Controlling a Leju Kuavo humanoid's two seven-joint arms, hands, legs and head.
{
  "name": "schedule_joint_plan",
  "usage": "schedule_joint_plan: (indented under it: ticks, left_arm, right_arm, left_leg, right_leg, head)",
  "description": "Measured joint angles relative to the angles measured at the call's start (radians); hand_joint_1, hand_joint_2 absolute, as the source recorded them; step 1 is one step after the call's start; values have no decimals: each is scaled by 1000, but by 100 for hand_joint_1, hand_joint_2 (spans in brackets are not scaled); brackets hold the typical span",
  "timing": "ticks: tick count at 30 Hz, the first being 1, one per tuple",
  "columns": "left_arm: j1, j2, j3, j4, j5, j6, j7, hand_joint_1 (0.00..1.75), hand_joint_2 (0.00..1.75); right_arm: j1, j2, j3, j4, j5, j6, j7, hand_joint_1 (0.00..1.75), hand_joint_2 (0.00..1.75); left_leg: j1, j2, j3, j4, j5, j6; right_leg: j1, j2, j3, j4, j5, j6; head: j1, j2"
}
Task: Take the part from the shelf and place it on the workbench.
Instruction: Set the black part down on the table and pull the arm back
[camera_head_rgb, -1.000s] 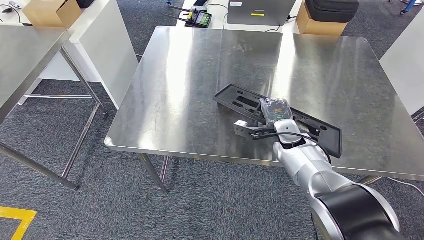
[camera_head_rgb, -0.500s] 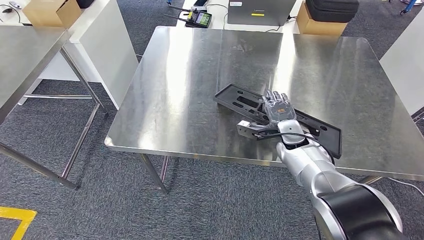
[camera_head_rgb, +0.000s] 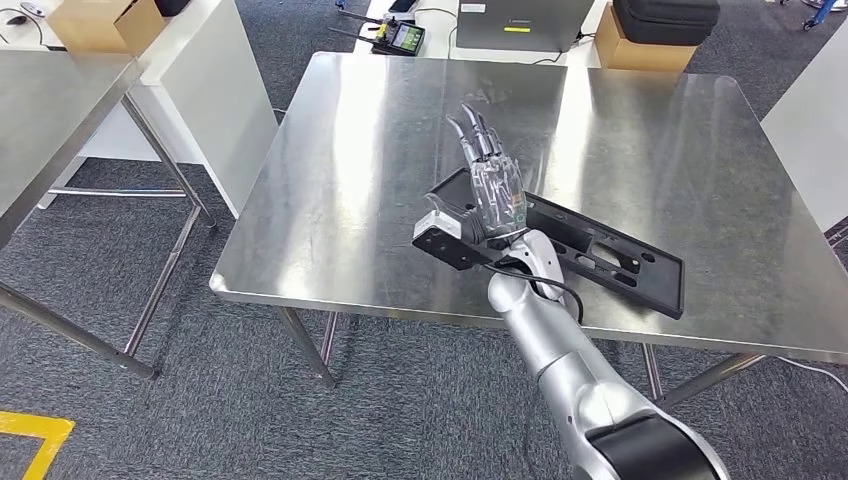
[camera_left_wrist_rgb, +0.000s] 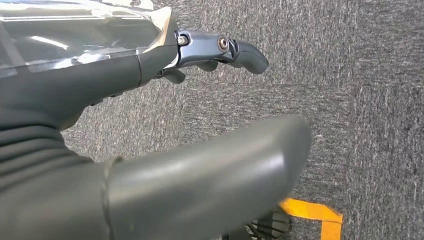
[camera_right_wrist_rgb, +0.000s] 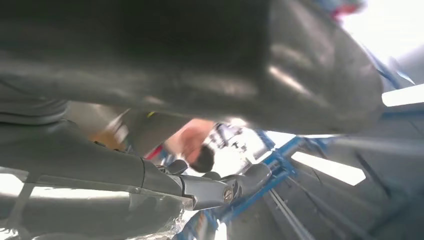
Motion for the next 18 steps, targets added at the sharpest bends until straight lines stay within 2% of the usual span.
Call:
schedule_joint_plan:
  ticks: [4, 9, 13, 18]
  left_arm:
    - [0, 0, 7, 0, 0, 0, 6, 0, 0]
    - [1, 0, 22, 0, 2, 1, 7, 0, 0]
    - [1, 0, 28, 0, 9, 2, 1, 0, 0]
    - [4, 0, 48, 0, 21, 1, -18, 0, 0]
  right_arm:
    - [109, 10, 43, -284, -343, 214, -70, 0, 0]
    - [201, 9, 81, -507, -472, 305, -90, 0, 0]
    - [288, 4, 94, -651, -676, 444, -109, 0, 0]
    - [462, -16, 95, -865, -830, 592, -113, 0, 0]
  left_leg:
    - [-1, 0, 0, 0, -1, -1]
    - [-2, 0, 0, 0, -1, -1]
    - [-2, 0, 1, 0, -2, -2]
    - [-2, 0, 0, 0, -4, -1]
  right_leg:
    - [-1, 0, 0, 0, 0, 0]
    - [-2, 0, 0, 0, 0, 0]
    - [-2, 0, 0, -1, 0, 0]
    - [-2, 0, 1, -1, -2, 3]
  head:
    - [0, 0]
    - [0, 0]
    - [0, 0]
    - [0, 0]
